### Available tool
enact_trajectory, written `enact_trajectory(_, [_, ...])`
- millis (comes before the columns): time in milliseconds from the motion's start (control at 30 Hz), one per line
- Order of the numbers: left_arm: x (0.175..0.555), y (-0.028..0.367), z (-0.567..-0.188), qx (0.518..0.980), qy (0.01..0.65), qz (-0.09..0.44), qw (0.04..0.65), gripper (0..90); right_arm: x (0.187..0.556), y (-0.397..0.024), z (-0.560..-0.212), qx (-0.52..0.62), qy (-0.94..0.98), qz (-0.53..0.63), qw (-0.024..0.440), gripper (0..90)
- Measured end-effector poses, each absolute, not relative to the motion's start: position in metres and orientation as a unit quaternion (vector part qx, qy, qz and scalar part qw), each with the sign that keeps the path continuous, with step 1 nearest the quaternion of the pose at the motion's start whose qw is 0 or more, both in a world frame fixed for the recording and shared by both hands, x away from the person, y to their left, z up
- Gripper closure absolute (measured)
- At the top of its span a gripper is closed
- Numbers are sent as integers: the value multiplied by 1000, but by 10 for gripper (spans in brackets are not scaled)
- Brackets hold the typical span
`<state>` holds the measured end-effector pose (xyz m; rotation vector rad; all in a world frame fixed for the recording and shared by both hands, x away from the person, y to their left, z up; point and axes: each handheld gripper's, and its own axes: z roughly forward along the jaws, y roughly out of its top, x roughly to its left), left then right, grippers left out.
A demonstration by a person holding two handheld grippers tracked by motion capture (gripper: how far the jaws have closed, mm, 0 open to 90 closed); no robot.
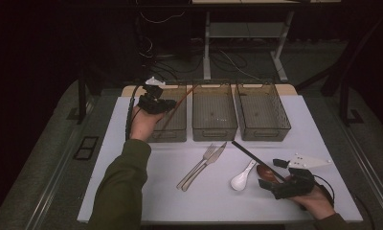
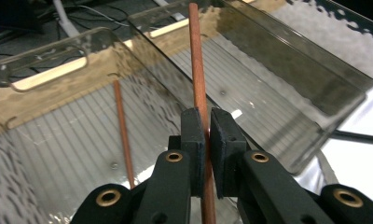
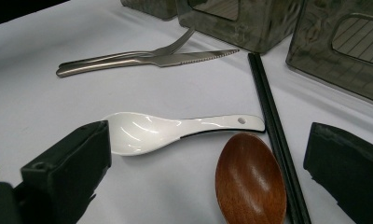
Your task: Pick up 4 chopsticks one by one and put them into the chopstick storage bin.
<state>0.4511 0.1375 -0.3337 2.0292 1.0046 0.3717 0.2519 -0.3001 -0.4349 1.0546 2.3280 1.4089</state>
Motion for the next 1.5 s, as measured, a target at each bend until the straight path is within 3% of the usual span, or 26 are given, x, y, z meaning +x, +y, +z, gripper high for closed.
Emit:
enact_trajectory(800, [496, 150, -377, 765, 507, 176, 356, 824, 252, -303, -435, 359, 791, 483, 110, 6])
enact_trajectory(867, [497, 149, -378, 765, 507, 170, 358, 699, 251, -303, -434, 360, 790, 483, 110, 6])
enact_trajectory(967, [496, 147, -378, 771, 497, 173, 358, 633, 251, -303, -434, 360, 790, 483, 110, 6])
enact_trajectory(1500, [476, 144, -352, 788, 436, 160, 404, 414, 252, -302, -435, 359, 792, 481, 112, 6])
